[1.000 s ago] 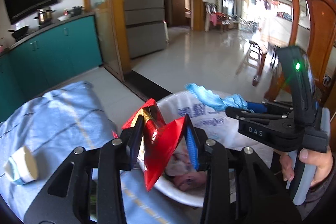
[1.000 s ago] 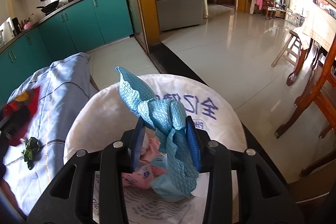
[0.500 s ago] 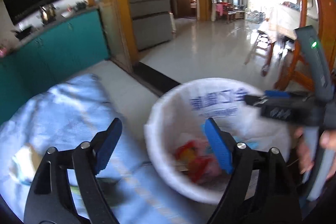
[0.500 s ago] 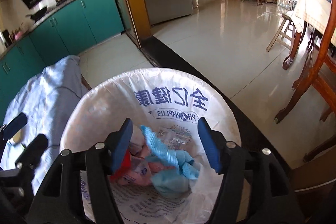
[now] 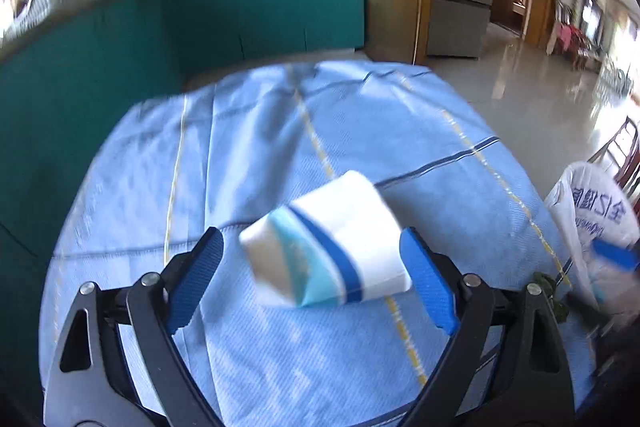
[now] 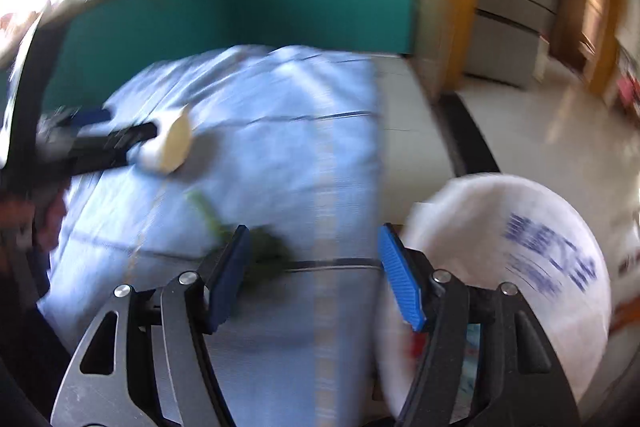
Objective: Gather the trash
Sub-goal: 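Carry the red wrapper and blue cloth over the bin and open both grippers, then grasp the paper cup with the left gripper while the right grasps the green stalk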
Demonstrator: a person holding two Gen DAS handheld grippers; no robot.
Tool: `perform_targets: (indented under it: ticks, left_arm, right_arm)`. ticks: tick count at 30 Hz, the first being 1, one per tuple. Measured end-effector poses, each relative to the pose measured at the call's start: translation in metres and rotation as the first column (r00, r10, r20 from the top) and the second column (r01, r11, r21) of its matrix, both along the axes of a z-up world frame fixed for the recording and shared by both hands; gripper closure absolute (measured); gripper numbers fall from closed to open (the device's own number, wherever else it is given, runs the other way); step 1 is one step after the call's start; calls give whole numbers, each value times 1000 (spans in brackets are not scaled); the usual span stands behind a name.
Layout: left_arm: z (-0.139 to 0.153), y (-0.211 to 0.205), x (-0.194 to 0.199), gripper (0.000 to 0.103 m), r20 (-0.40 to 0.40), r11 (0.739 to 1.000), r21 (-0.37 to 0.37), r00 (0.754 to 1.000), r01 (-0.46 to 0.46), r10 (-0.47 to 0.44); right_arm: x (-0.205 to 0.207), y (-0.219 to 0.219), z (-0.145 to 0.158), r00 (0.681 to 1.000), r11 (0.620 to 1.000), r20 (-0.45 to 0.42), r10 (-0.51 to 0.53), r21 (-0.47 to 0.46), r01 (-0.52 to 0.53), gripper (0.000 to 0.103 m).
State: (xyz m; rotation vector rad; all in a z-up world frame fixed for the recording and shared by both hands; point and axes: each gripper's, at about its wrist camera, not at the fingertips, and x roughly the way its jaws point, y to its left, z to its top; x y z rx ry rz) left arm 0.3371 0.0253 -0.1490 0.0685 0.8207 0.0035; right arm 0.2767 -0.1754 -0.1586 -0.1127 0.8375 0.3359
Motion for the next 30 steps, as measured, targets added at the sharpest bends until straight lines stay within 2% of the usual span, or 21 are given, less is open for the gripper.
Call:
perform_targets:
  ticks: [6,9,12,13,16,18,19,20,26,30]
  left_arm:
    - [19,20,-16,10,81,999,-25,996,-24,26]
    - [23,25,-19,10,83,999,-42,996,-17,21]
    - [19,22,-18,10,78,1000,-17,997,-14,15]
    - [19,21,-18,10,77,1000,-9,997,-12,12]
    - [18,20,-20,10,79,1000,10,997,-8,7]
    - [18,19,-21,10,79,1000,14,997,-6,5]
    - [17,18,-21,10,78,1000,16,997,-5,4]
    - [16,18,-21,10,78,1000,17,997,-4,2]
    - [14,17,-21,10,78,1000,25,997,-16,14]
    - [15,25,-19,10,76,999,4,996,-42,41]
  right_arm:
    - [7,45,-15,997,997,-23,68,-38,-69,38]
    - [13,53,-21,997,997,-37,61,-44,-63,38]
    - [18,55,-25,998,997,-38,54,-44,-56,38]
    - [18,54,-25,998,998,-33,52,-42,-54,41]
    - [16,50,-24,999,997,-15,40,-67,-41,58]
    - [16,46,-23,999,998,-13,40,-49,-41,63]
    - [16,44,-22,999,999,-14,46,-24,-47,76]
    - [16,43,-22,999,999,-14,49,-18,-49,84]
    - [9,44,-12,997,997,22,77,21,-78,89]
    - [5,49,-11,995,995,24,100,26,-101,89]
